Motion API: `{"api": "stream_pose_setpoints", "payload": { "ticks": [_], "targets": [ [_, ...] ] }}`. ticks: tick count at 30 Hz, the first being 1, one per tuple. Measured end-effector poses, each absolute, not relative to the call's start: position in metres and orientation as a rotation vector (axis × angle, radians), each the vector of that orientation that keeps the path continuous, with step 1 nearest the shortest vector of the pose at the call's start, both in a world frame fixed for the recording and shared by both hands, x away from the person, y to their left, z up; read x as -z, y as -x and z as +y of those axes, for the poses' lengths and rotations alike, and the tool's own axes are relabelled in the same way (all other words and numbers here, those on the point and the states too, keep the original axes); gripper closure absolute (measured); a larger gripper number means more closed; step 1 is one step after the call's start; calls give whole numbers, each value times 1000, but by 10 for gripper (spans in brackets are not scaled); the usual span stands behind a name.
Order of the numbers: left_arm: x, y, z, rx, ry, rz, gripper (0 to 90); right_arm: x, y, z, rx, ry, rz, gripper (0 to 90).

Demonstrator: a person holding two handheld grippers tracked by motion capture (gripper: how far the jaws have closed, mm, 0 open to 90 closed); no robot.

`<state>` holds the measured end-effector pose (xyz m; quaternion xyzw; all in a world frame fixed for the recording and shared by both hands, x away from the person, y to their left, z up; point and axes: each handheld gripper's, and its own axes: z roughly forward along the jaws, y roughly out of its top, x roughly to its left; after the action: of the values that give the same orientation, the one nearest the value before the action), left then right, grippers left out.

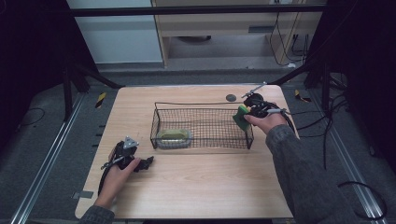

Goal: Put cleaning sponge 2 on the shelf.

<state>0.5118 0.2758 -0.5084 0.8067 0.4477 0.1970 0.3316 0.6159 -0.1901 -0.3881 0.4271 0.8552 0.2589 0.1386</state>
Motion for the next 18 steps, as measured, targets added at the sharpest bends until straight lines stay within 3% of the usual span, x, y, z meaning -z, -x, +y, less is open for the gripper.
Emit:
{"api": "stream_pose_setpoints", "payload": {
  "ticks": [18],
  "targets": [
    [508, -512, 276, -514, -2110, 1169, 0, 406, -619, -189, -734, -1265, 2480, 641]
  ]
}}
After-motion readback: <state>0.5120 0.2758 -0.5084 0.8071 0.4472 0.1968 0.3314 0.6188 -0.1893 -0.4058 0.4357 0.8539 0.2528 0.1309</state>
